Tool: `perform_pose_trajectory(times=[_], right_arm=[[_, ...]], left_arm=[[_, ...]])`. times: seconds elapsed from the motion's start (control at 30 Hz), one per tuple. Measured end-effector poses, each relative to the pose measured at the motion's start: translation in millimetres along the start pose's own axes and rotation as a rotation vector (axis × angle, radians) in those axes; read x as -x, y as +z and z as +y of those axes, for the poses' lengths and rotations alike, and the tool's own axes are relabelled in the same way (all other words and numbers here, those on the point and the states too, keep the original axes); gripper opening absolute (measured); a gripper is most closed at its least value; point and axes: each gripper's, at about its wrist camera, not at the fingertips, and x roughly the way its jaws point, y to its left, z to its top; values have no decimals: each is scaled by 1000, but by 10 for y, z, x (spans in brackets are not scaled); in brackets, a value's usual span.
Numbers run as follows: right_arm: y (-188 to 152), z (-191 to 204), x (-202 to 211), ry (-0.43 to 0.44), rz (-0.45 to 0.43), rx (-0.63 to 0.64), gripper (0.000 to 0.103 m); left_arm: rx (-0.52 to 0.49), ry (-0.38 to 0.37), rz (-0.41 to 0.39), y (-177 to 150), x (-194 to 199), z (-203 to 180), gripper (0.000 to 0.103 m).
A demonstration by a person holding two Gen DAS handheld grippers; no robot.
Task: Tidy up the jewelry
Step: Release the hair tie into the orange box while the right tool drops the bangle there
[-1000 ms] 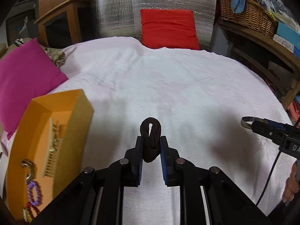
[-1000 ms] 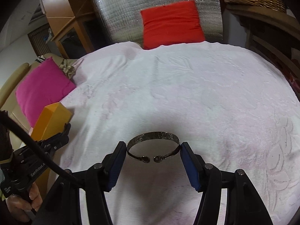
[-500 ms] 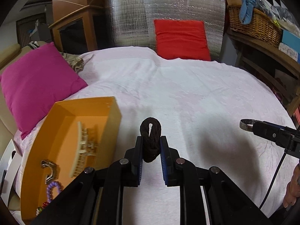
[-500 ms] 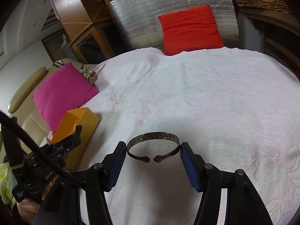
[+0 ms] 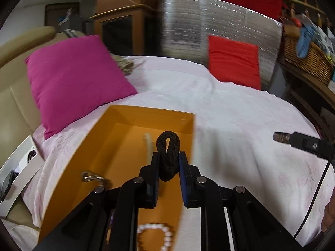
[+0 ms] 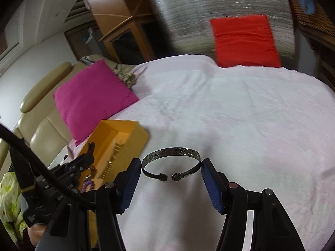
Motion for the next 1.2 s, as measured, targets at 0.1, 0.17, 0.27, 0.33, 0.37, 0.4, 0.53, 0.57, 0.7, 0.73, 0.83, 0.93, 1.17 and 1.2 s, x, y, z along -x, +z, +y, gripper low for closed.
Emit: perform_pose_trajectory(times=[0.1, 0.17, 0.27, 0.33, 0.37, 0.4, 0.53, 0.57, 0.7, 0.73, 0.83, 0.93, 1.17, 1.2], right_arm=[[119, 300, -117, 22, 11, 43, 62], [203, 484, -215, 46, 25, 57, 62], [319, 736, -400, 79, 50, 69, 62], [394, 891, -538, 92, 70, 80, 63], [434, 970, -617, 98, 81, 84, 63], [461, 1032, -675, 104, 88, 86, 63], [573, 1271, -987, 133, 140, 86, 63], [598, 1329, -1081, 138, 155, 87, 63], [649, 1523, -1402, 151, 198, 103, 63], [652, 1577, -1486, 155, 211, 110, 63], [641, 1758, -1739, 160, 245, 144, 62], [605, 1883, -1920, 172, 272, 167, 62], [511, 2028, -2231, 163, 314, 204, 62], [501, 2025, -2267, 157, 318, 206, 62]], left_arm=[[29, 26, 6, -29, -10, 192, 18], [48, 30, 12, -42, -26, 294, 18], [68, 50, 19, -72, -39, 435, 18], [76, 56, 26, -93, -50, 495, 18], [79, 61, 31, -100, -63, 522, 18], [84, 64, 40, -113, -83, 555, 18], [88, 73, 67, -155, -153, 628, 18], [91, 73, 77, -167, -177, 650, 18], [100, 77, 117, -216, -259, 715, 18], [103, 78, 125, -222, -279, 728, 18], [118, 91, 155, -260, -345, 811, 18], [139, 104, 190, -297, -417, 902, 18], [151, 119, 231, -321, -529, 922, 18], [150, 119, 236, -317, -542, 914, 18]])
